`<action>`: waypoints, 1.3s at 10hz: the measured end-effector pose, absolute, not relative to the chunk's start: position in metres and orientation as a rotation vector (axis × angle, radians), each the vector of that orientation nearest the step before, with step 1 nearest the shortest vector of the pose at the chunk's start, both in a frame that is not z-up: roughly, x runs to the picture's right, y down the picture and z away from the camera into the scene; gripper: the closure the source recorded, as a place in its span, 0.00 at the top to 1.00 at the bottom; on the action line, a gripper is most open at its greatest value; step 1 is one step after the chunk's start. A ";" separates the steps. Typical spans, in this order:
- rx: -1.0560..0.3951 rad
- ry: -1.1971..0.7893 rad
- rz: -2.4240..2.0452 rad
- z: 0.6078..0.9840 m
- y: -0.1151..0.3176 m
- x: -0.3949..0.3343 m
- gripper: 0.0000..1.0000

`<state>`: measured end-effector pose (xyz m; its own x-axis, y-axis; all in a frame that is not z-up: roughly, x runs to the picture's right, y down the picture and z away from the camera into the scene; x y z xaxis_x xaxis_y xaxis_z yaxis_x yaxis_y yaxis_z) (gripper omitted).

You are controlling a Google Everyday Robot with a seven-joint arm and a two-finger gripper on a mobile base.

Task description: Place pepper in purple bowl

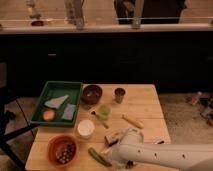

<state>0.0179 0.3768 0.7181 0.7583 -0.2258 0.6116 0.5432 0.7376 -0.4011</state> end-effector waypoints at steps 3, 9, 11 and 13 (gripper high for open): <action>-0.606 -0.576 -0.356 0.702 0.365 0.013 0.80; -0.616 -0.568 -0.119 0.704 0.365 -0.005 0.80; -0.600 -0.573 -0.005 0.704 0.365 -0.005 0.80; -0.611 -0.568 0.049 0.705 0.364 -0.007 0.80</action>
<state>-0.0074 0.3643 0.7053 0.8469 0.2072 0.4897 0.1200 0.8227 -0.5556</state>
